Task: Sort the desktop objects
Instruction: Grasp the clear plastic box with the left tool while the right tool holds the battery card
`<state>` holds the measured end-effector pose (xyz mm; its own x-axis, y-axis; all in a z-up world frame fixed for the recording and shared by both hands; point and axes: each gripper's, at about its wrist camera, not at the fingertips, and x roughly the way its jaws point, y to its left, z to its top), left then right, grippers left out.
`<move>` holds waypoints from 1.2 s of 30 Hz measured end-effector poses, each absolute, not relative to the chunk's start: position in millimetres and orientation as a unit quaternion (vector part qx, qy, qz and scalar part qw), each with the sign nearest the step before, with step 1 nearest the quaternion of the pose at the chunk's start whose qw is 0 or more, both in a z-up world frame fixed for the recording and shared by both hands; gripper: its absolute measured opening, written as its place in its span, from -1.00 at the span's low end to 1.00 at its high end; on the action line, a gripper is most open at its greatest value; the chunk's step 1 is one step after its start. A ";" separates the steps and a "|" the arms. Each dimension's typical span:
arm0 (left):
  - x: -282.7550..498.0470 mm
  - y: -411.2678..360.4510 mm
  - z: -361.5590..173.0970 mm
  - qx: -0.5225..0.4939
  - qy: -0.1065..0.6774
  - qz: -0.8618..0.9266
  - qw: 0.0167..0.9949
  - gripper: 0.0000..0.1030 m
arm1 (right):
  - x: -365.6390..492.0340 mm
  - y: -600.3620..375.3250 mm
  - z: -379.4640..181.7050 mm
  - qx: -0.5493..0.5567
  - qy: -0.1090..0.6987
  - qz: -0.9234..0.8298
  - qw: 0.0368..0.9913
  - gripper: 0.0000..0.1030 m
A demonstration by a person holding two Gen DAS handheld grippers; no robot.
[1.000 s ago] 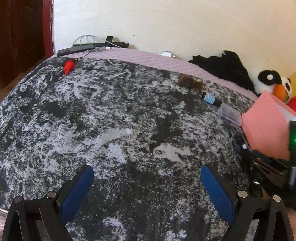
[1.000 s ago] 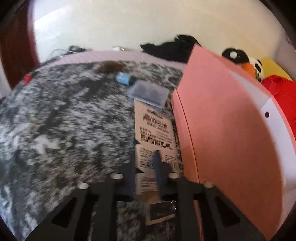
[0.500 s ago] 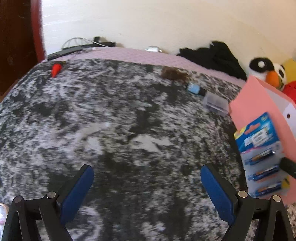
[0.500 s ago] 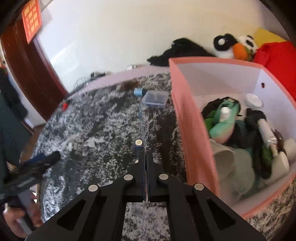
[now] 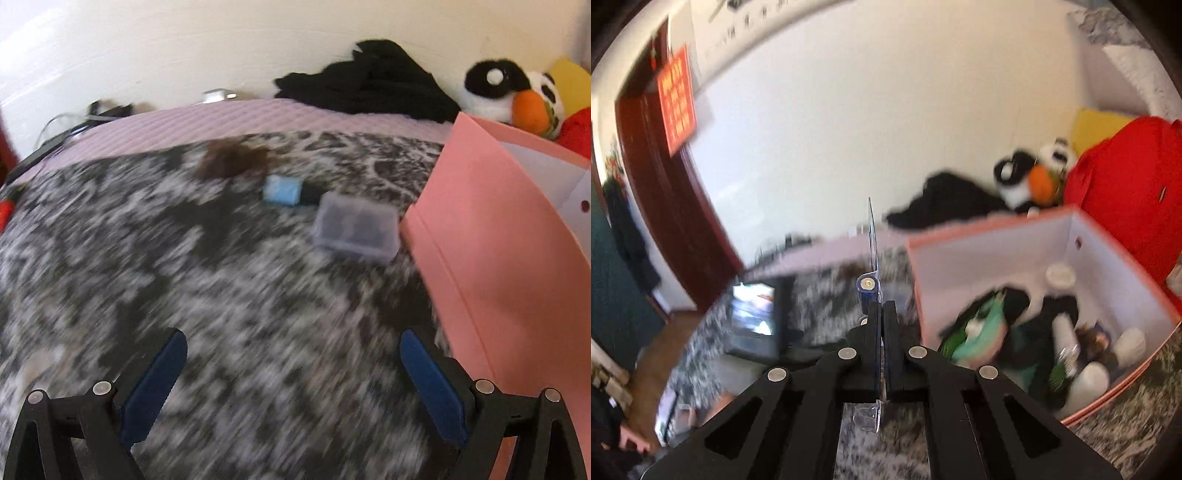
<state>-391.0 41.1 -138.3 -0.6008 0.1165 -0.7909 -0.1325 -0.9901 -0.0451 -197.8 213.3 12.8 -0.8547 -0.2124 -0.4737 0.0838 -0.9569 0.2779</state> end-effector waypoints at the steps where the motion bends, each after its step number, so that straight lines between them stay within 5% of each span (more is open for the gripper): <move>1: -400.8 50.1 -143.5 -0.444 0.013 0.893 0.070 0.88 | -195.6 218.4 16.8 0.250 -0.131 -0.956 0.076 -1.00; 12: -487.0 88.7 -198.8 -0.481 -0.008 0.875 0.046 0.82 | -192.1 269.7 24.2 0.229 -0.159 -0.960 0.038 -1.00; 14: -490.9 89.2 -197.5 -0.468 -0.005 0.883 0.043 0.68 | -195.5 276.7 20.4 0.232 -0.165 -0.958 0.034 -1.00; 15: -490.5 91.8 -196.8 -0.462 0.002 0.885 0.045 0.46 | -196.8 278.4 19.3 0.234 -0.166 -0.957 0.032 -1.00; 20: -481.6 89.4 -191.3 -0.458 -0.010 0.887 0.057 0.45 | -201.9 282.3 15.3 0.241 -0.168 -0.955 0.030 -1.00; 36: -315.6 50.5 -41.6 -0.353 -0.033 0.929 0.108 0.45 | -171.1 278.6 38.9 0.207 -0.157 -0.965 0.030 -1.00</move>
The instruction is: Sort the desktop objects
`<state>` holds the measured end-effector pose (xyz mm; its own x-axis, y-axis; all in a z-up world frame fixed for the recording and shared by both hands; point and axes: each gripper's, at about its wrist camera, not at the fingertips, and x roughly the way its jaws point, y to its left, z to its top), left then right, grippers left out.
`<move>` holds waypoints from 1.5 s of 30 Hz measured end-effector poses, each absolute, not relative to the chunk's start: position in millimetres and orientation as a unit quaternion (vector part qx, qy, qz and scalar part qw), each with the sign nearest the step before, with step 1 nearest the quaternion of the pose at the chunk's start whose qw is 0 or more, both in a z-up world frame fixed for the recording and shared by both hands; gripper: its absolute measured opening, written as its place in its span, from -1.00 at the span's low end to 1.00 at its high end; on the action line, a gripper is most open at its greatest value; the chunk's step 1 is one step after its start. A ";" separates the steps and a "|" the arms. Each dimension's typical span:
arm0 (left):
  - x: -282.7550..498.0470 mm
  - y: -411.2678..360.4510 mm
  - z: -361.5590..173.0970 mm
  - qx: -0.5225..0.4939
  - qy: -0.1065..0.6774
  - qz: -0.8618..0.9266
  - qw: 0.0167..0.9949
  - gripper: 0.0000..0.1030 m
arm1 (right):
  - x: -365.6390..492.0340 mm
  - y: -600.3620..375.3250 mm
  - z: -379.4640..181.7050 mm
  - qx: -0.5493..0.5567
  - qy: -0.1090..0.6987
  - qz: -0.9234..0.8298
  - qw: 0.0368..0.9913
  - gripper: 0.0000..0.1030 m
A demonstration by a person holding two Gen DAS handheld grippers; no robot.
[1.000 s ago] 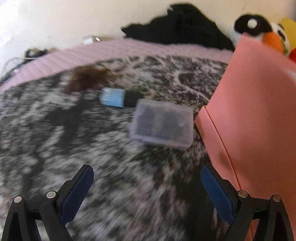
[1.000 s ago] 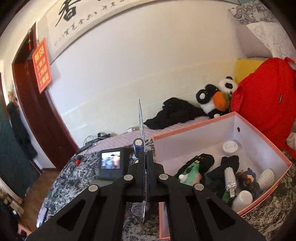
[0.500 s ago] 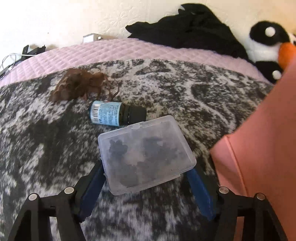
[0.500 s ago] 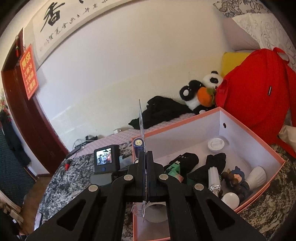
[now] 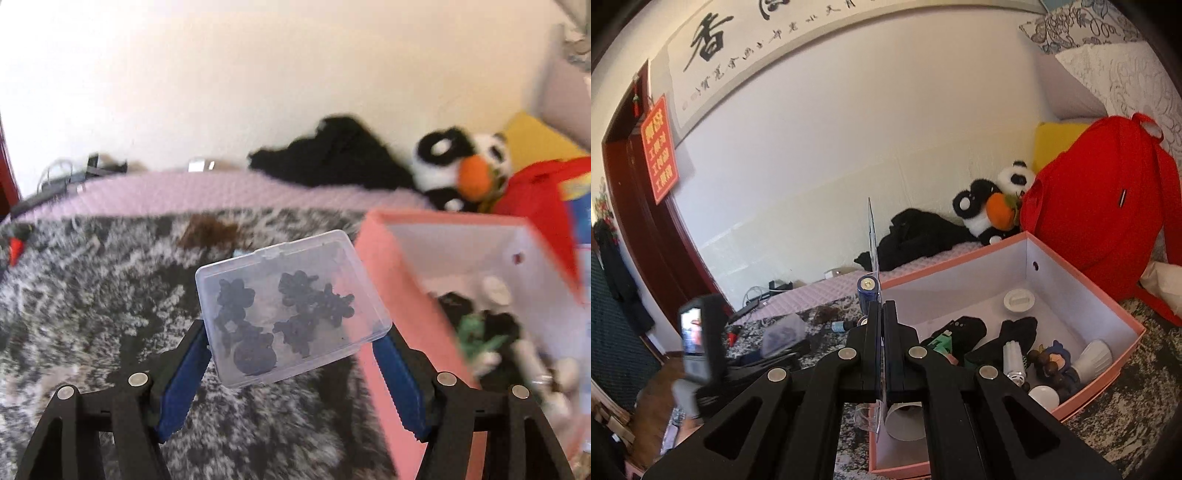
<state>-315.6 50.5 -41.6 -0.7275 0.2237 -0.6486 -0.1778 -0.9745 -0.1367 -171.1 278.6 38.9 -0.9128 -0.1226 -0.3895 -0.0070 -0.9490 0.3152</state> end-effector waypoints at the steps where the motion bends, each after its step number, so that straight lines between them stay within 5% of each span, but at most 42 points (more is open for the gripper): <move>1: -305.7 54.0 -31.3 -0.346 -0.031 0.931 0.114 0.45 | -166.5 278.6 42.0 0.201 -0.153 -0.967 0.027 -1.00; 11: -281.6 157.4 27.8 -0.311 0.007 0.930 0.197 0.46 | -132.5 310.1 66.6 0.146 -0.142 -0.978 -0.040 -1.00; 14: -306.2 197.9 21.0 -0.350 0.024 0.909 0.224 0.63 | -158.5 342.6 59.5 0.171 -0.171 -0.969 -0.041 -0.91; 15: -309.8 202.9 20.9 -0.356 0.024 0.908 0.221 0.67 | -170.3 356.1 51.1 0.192 -0.198 -0.961 -0.039 -0.76; 16: -313.1 207.1 21.0 -0.361 0.023 0.907 0.218 0.71 | -179.8 370.8 40.5 0.213 -0.230 -0.948 -0.050 -0.26; 18: -310.7 201.0 25.7 -0.353 0.022 0.913 0.205 0.80 | -179.4 392.3 26.2 0.220 -0.280 -0.931 -0.077 0.31; 30: -249.2 95.1 37.0 -0.308 0.036 0.946 0.100 0.90 | -139.1 321.9 63.4 0.156 -0.204 -0.965 -0.046 0.40; 45: -192.9 -85.4 -50.6 -0.375 0.000 0.926 -0.041 0.91 | -170.7 156.0 -23.6 0.293 -0.139 -0.945 0.046 0.52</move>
